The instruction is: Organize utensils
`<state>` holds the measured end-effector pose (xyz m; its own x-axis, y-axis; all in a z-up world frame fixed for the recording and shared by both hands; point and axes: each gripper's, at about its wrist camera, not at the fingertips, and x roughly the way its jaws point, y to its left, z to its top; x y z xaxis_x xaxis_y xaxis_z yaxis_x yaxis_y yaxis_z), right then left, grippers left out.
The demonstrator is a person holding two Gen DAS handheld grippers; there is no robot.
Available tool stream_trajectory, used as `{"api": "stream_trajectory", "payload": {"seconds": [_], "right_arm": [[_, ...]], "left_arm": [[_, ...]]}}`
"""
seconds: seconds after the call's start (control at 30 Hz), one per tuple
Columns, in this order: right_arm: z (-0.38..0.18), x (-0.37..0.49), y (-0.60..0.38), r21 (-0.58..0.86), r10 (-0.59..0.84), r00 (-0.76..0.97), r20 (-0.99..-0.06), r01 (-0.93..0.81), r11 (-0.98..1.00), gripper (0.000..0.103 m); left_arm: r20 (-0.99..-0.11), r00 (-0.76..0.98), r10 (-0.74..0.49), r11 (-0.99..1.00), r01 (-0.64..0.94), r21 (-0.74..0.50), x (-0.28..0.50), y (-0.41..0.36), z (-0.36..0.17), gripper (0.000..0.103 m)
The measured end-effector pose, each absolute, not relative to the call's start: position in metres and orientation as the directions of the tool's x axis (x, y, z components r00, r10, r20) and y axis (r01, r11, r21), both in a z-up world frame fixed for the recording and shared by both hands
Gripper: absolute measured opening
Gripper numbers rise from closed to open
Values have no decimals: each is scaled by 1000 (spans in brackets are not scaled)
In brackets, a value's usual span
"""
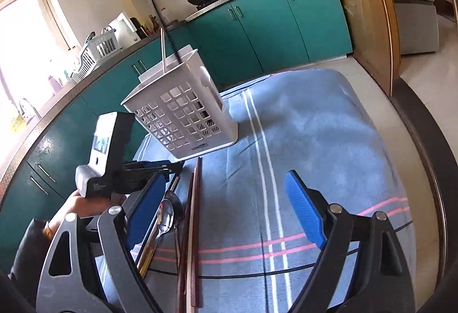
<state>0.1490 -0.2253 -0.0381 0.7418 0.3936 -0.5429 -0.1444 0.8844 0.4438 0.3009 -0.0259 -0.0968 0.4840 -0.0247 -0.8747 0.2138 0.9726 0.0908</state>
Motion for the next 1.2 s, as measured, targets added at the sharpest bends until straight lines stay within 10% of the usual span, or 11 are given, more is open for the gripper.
{"api": "stream_trajectory", "payload": {"seconds": [0.13,0.4,1.2], "right_arm": [[-39,149,-233,465,406,730,-550,-136,875,84],[-36,147,-235,470,409,734,-542,-139,872,84],[-40,146,-227,450,403,724,-560,-143,882,84]], "left_arm": [[-883,466,-58,979,199,40,305,-25,-98,6],[-853,503,-140,984,168,-62,269,-7,-79,4],[-550,818,-168,972,232,48,204,-10,201,3]]}}
